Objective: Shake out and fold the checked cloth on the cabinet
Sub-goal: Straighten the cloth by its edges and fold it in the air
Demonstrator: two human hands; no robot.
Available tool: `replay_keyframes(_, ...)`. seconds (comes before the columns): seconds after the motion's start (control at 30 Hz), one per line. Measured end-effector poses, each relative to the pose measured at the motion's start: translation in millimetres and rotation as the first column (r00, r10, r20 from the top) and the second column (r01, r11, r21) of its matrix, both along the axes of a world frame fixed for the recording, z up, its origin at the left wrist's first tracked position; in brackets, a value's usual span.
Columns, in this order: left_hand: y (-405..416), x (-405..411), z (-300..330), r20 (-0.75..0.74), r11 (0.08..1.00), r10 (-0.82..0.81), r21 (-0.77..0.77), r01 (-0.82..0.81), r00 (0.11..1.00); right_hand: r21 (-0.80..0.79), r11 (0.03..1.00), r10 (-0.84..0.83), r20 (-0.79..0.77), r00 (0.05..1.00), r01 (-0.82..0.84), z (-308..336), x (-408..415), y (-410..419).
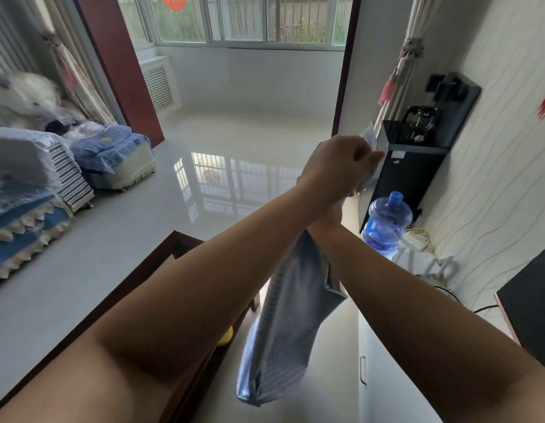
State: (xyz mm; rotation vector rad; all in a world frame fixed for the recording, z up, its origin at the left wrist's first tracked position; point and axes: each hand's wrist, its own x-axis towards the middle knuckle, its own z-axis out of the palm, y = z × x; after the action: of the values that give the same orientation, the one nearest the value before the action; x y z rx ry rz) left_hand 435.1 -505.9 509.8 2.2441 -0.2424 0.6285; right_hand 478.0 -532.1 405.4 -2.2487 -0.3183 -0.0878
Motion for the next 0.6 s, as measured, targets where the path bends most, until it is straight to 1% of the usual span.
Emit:
replay_keyframes(0.03,7.7,-0.9,-6.6,0.07,0.992,0.012,-0.128,-0.003,0.997,0.085,0.995,-0.056,-0.014,0.998,0.057,5.9,-3.4,0.4)
replay_keyframes(0.07,18.0,-3.1,-18.2,0.155,0.966,0.075,-0.255,-0.034,0.985,0.096,0.991,-0.094,0.057,0.994,0.089,10.1,-3.7,-0.6)
replay_keyframes(0.1,29.8,-6.3,-36.6,0.215,0.935,0.159,-0.347,-0.077,0.964,0.139,0.981,-0.146,0.092,0.985,0.132,17.3,-3.0,-1.4)
replay_keyframes(0.13,40.8,-11.7,-62.0,0.214,0.916,0.228,-0.379,-0.134,0.95,0.199,0.966,-0.201,0.163,0.966,0.167,27.7,-6.8,-2.0)
replay_keyframes(0.17,48.1,-18.8,-92.7,0.129,0.914,0.247,-0.359,-0.187,0.96,0.259,0.95,-0.218,0.147,0.965,0.175,36.3,-9.0,-2.6)
replay_keyframes(0.2,50.4,-27.6,-123.2,-0.038,0.929,0.207,-0.305,-0.208,0.978,0.285,0.944,-0.216,0.147,0.965,0.168,40.2,-6.2,-3.8)
replay_keyframes(0.23,49.3,-35.6,-150.8,-0.22,0.948,0.13,-0.258,-0.186,0.967,0.303,0.939,-0.213,0.133,0.968,0.165,45.0,-5.1,-4.7)
replay_keyframes(0.27,45.2,-40.2,-171.1,-0.35,0.959,0.061,-0.239,-0.152,0.935,0.314,0.936,-0.211,0.143,0.967,0.158,50.3,-3.9,-4.8)
replay_keyframes(0.3,38.8,-41.8,-184.3,-0.406,0.956,0.026,-0.257,-0.142,0.913,0.328,0.932,-0.215,0.152,0.965,0.155,54.1,-2.9,-4.5)
replay_keyframes(0.33,31.9,-41.3,-190.5,-0.416,0.944,0.032,-0.287,-0.164,0.909,0.357,0.92,-0.228,0.154,0.961,0.161,58.1,-1.5,-2.7)
replay_keyframes(0.4,19.7,-34.8,-195.3,-0.422,0.921,0.107,-0.298,-0.249,0.9,0.411,0.892,-0.265,0.133,0.955,0.19,63.7,-1.0,0.1)
replay_keyframes(0.43,14.9,-31.9,-199.9,-0.432,0.923,0.184,-0.233,-0.306,0.883,0.432,0.876,-0.289,0.114,0.95,0.215,64.0,-1.4,-0.2)
replay_keyframes(0.5,7.4,-31.3,-208.0,-0.366,0.93,0.352,0.037,-0.365,0.861,0.477,0.841,-0.315,0.049,0.948,0.255,62.4,0.7,-5.9)
replay_keyframes(0.53,5.6,-33.5,-215.0,-0.332,0.915,0.402,0.113,-0.387,0.853,0.486,0.832,-0.317,0.02,0.948,0.267,61.1,2.8,-11.0)
replay_keyframes(0.57,5.9,-37.6,-222.1,-0.349,0.907,0.416,0.087,-0.413,0.84,0.49,0.827,-0.315,-0.003,0.949,0.276,60.7,3.6,-17.0)
replay_keyframes(0.6,8.1,-42.2,-229.7,-0.406,0.899,0.407,0.021,-0.437,0.818,0.484,0.822,-0.329,-0.025,0.944,0.3,58.9,6.4,-23.7)
